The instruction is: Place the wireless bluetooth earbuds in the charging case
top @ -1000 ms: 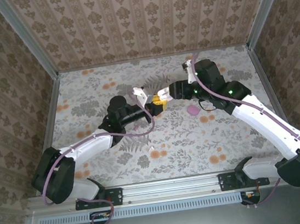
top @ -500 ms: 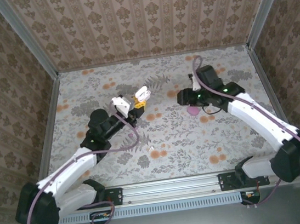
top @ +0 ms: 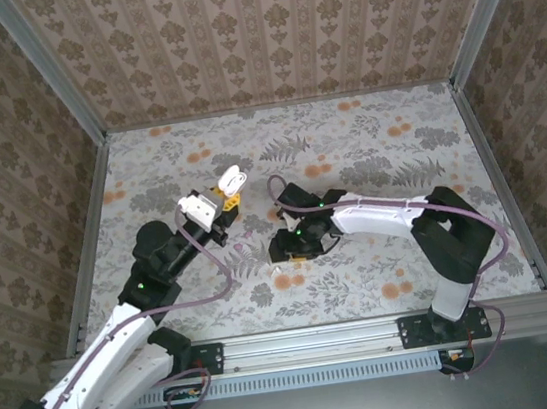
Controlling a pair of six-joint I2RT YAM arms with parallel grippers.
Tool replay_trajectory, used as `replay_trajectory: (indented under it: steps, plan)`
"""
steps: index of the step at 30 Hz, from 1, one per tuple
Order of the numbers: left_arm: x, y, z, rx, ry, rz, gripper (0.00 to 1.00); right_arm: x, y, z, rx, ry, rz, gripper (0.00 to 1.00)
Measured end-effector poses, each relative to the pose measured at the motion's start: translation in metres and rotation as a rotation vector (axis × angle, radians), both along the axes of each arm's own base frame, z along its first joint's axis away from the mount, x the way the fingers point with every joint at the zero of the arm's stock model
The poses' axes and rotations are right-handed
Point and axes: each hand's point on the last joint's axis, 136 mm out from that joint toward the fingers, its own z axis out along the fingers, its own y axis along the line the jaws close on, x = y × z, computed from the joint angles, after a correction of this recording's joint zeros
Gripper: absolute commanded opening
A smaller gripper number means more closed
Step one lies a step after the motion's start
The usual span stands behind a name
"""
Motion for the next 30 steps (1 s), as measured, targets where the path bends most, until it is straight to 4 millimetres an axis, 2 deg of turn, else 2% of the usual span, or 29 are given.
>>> replay_trajectory:
  steps: [7, 13, 22, 30]
  plan:
    - [-0.007, 0.008, -0.003, 0.019, -0.002, 0.015, 0.03, -0.014, 0.019, -0.01, 0.003, 0.033, -0.005, 0.54]
    - [-0.009, 0.009, -0.003, 0.026, -0.006, 0.015, 0.03, -0.02, 0.024, -0.02, -0.009, 0.064, -0.022, 0.54]
    - [-0.01, 0.009, -0.006, 0.033, 0.004, 0.01, 0.04, -0.02, 0.026, -0.033, -0.029, 0.088, -0.038, 0.55]
    - [-0.01, 0.009, -0.006, 0.033, 0.003, 0.006, 0.04, -0.014, 0.033, -0.032, -0.023, 0.08, -0.04, 0.55]
